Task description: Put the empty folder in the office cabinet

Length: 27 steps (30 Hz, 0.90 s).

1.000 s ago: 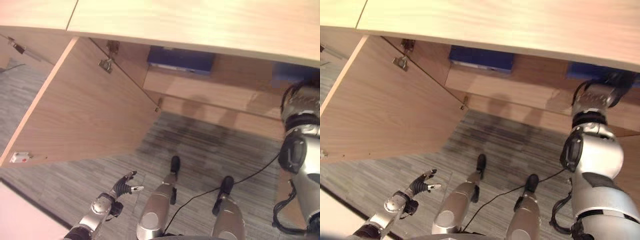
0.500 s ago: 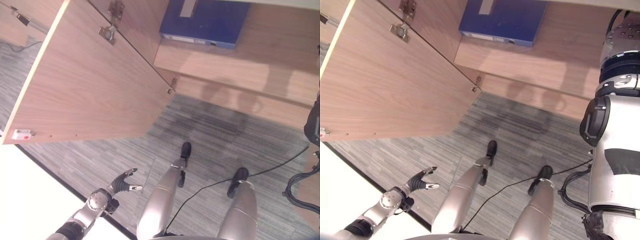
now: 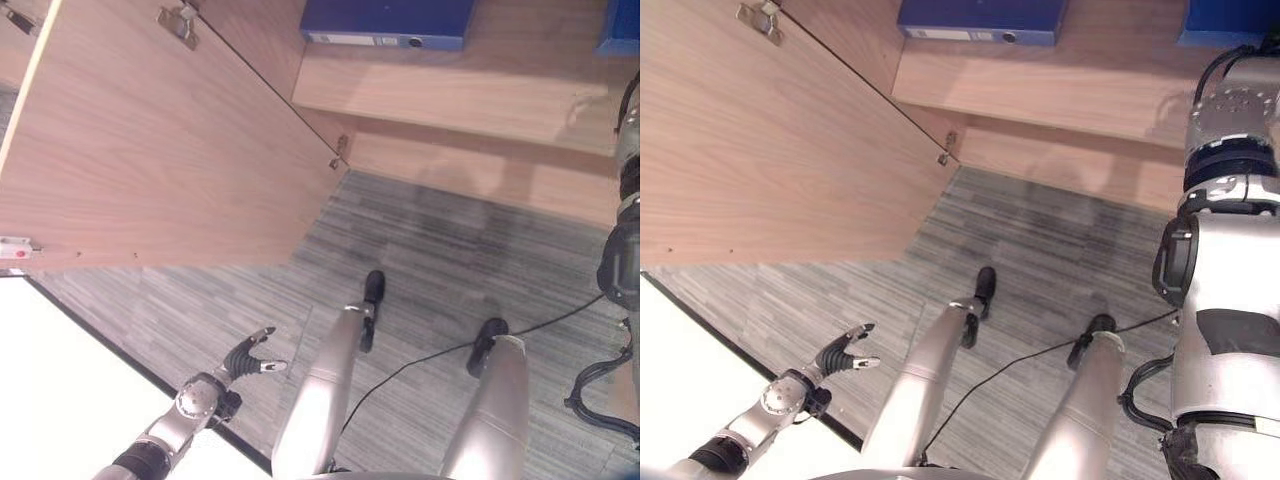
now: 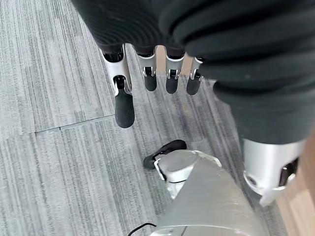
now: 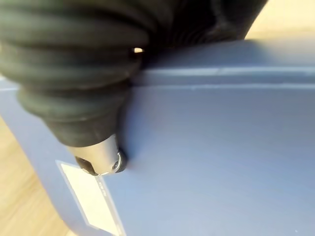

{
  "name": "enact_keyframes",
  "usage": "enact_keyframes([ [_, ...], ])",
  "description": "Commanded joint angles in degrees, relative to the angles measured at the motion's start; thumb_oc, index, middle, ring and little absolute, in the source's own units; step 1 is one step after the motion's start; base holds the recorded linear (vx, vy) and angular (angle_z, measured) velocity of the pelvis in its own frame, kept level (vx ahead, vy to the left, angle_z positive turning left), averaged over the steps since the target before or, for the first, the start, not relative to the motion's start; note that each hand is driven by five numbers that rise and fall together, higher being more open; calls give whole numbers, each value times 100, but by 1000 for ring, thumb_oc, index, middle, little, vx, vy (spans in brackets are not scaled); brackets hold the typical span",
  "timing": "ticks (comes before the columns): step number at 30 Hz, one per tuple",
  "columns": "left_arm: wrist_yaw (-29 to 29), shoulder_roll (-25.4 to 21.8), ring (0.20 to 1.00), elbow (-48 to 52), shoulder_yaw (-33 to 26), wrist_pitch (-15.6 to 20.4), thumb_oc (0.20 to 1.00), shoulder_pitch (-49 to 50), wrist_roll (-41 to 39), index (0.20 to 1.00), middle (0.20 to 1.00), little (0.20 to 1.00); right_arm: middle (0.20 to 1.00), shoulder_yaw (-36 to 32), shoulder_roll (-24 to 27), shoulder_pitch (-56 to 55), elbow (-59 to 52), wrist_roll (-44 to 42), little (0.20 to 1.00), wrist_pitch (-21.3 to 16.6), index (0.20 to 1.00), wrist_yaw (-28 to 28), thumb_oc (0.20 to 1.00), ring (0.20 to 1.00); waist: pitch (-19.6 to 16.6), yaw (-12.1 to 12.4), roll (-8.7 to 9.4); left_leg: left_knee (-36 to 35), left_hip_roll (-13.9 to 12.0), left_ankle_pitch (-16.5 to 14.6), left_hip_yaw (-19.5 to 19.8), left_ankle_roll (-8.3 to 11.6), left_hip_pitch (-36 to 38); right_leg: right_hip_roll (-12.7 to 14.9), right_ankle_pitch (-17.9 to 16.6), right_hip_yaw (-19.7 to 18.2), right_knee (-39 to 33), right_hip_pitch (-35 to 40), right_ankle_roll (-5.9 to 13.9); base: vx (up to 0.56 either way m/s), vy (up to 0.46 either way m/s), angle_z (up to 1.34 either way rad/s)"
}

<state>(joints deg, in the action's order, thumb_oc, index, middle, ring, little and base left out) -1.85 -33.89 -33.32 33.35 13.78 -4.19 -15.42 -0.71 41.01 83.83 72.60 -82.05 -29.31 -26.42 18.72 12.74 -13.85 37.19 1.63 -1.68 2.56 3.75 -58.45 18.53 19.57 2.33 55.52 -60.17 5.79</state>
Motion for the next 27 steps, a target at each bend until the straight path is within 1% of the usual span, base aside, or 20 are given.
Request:
enact_keyframes([
  [1,111,-83,1000,-96,-234,72,1000,32,-107,1000,1000,1000,200,84,244,38,-569,344,200,-188,200,116,200,200,-1,26,25,504,-142,-1196,318,81,224,-201,285,52,-49,386,165,0,0,0],
  [8,173,-140,1000,-100,-323,63,1000,90,-127,1000,1000,1000,200,79,210,114,-453,364,200,-194,200,-38,200,200,-38,7,51,454,-126,-1181,320,72,206,-219,278,55,-68,356,157,0,0,0],
  [10,228,-170,1000,-157,-317,64,1000,57,-85,1000,1000,1000,200,205,282,391,-380,426,200,-192,200,-242,200,200,-109,-2,104,246,-119,-1127,301,90,334,-212,242,85,-217,484,157,0,0,0],
  [12,247,-183,1000,-154,-321,69,1000,53,-83,1000,1000,1000,200,231,307,451,-328,425,200,-198,200,-325,200,200,-141,-4,117,180,-115,-1110,307,94,398,-218,245,80,-262,539,153,0,0,0],
  [15,308,-186,1000,-187,-315,67,1000,63,-31,1000,1000,1000,200,246,345,550,-196,470,200,-174,200,-535,200,200,-164,-17,146,72,-116,-1083,323,107,507,-218,248,92,-329,654,154,0,0,0],
  [19,413,-204,1000,-244,-277,50,1000,40,50,1000,1000,1000,200,204,381,700,87,458,200,-123,200,-955,200,200,-224,-34,199,-137,-114,-1043,329,127,711,-239,265,152,-480,902,141,27,-32,2],
  [22,472,-203,1000,-319,-260,38,1000,62,53,1000,1000,1000,200,336,460,901,229,510,200,42,200,-1158,200,200,-260,-48,267,-250,-117,-1032,362,158,833,-211,277,187,-567,1049,130,31,-40,5],
  [27,494,-237,1000,-331,-207,15,1000,96,119,1000,1000,1000,200,629,679,1062,623,620,200,485,200,-1298,200,200,-307,-52,301,-419,-90,-979,373,180,925,-177,264,227,-622,1121,143,0,0,0],
])
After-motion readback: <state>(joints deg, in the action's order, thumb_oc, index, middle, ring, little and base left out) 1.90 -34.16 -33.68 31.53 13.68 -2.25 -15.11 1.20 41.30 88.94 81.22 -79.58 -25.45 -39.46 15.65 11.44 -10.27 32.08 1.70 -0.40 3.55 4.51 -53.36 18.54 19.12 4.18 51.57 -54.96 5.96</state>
